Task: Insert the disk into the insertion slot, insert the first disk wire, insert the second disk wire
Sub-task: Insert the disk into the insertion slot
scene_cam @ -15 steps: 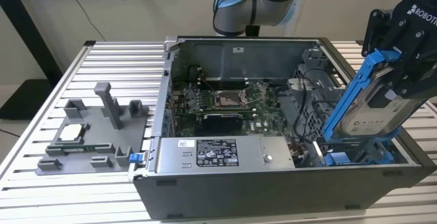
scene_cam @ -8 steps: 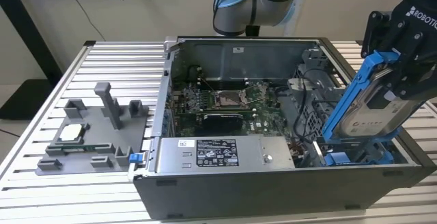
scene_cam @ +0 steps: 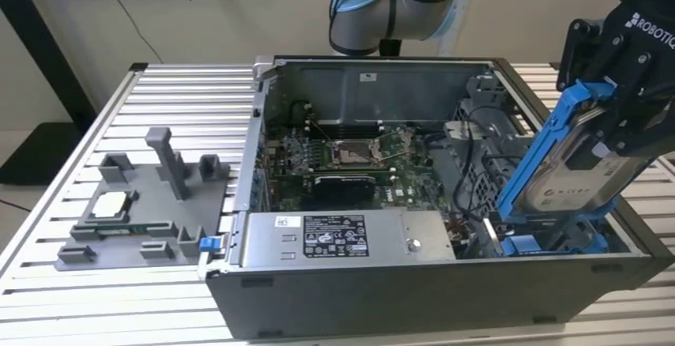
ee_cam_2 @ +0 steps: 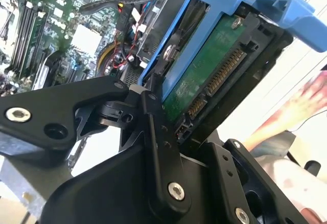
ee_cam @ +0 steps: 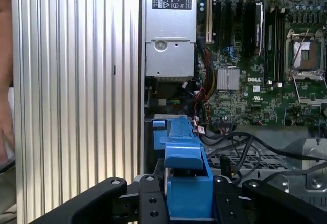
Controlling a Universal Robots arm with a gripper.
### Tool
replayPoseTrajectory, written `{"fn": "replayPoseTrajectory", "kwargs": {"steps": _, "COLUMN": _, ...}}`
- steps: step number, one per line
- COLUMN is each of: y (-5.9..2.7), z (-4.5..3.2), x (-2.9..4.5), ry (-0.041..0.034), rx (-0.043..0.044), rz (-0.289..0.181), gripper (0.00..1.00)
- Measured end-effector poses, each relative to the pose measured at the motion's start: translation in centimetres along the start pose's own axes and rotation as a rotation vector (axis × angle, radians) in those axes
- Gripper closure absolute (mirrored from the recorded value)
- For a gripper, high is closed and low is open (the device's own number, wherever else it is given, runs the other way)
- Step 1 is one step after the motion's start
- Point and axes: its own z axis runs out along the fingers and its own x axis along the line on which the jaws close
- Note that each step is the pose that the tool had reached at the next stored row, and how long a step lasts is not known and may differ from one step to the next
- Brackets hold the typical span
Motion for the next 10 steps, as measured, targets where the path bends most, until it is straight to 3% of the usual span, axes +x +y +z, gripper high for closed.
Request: {"fn": "replayPoseTrajectory", "kwargs": {"steps": 10, "y": -0.01, "z": 0.25, "x": 0.00, "ry": 0.0002, "rx": 0.0000, "rz": 0.000, "gripper": 1.00}}
